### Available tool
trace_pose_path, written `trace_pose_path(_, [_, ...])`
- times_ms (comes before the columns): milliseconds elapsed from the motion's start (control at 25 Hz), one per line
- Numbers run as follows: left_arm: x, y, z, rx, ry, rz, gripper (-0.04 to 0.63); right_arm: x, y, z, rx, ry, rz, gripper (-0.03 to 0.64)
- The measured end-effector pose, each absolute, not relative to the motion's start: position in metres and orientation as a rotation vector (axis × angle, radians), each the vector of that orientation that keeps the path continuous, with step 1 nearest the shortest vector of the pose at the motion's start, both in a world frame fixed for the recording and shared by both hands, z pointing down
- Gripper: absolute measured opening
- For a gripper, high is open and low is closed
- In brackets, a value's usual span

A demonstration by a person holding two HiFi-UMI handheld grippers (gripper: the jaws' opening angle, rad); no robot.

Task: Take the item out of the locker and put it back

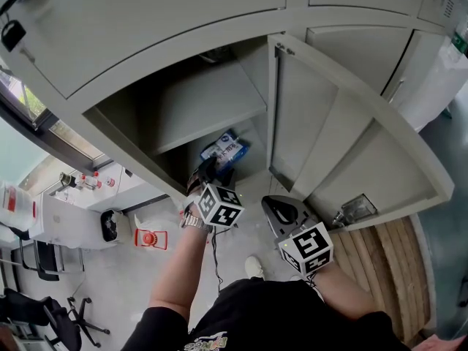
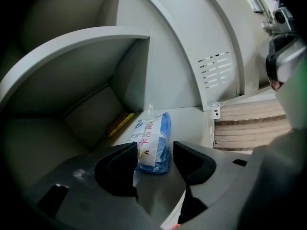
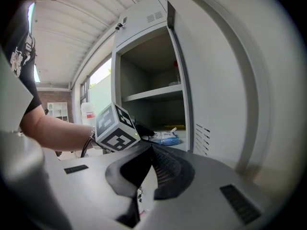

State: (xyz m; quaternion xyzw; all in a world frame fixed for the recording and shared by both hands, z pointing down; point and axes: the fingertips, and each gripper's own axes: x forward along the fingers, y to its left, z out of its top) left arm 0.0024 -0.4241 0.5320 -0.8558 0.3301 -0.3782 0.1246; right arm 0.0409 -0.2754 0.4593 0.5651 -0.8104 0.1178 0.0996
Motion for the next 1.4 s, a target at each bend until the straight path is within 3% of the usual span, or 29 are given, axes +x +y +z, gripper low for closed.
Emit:
trace_pose_path(360, [-0.003,-0.434,0.533,-2.463,1.002,-1.098,0.222,0.038,-0.285,0.464,1.660,-2.398,0.363,0.051])
trace_pose_path(1400, [-0.008,-0.401,0.505,-2.662,1.166,-0.892,0.138,0.041,-0.259,0.463,1.616,-2.442,0.376,0.051])
